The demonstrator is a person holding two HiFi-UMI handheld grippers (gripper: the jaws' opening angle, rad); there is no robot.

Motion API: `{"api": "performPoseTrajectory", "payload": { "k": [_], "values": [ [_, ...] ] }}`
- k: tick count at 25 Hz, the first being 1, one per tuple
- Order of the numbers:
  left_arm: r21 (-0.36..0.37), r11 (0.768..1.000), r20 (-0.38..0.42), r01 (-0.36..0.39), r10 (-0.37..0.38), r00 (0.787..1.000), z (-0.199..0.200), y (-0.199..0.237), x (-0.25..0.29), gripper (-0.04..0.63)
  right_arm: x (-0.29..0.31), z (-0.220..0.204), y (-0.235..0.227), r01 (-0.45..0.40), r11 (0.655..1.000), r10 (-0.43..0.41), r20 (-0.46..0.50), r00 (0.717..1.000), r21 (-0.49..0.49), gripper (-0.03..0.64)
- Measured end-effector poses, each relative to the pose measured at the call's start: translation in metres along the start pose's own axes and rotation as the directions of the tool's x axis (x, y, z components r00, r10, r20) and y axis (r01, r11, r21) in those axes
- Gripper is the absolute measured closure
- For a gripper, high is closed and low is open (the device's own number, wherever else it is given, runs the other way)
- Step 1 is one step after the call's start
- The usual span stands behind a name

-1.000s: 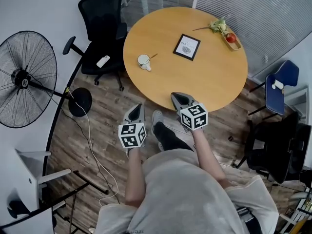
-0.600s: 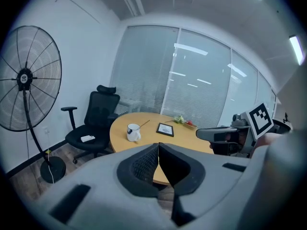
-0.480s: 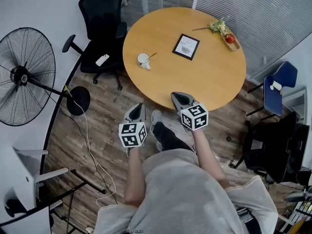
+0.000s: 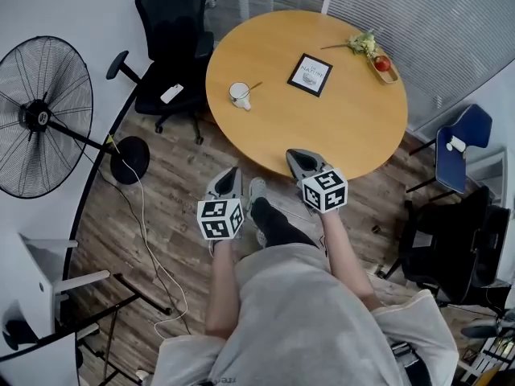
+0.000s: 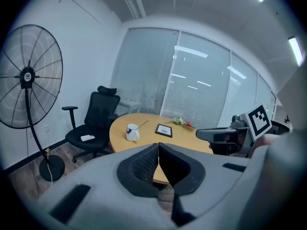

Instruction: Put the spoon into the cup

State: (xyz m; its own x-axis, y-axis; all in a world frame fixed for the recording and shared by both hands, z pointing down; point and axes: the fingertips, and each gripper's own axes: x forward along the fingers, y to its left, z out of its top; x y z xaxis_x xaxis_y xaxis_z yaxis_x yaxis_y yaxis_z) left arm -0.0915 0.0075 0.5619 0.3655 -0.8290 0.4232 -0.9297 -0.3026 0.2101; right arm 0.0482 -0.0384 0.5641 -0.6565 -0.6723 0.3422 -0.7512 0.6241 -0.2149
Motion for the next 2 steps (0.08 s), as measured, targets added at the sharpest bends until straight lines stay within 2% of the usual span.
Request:
{"api": "performPoseTrajectory", "payload": {
  "k": [2],
  "values": [
    [0.0, 1.0, 0.002, 0.001, -0.001, 1.0, 0.0, 0.0015, -0.003, 0.586, -0.0001, -0.0004, 0.0029, 0.001, 1.0, -0.001, 0.001, 1.0, 0.002, 0.62]
  ]
}}
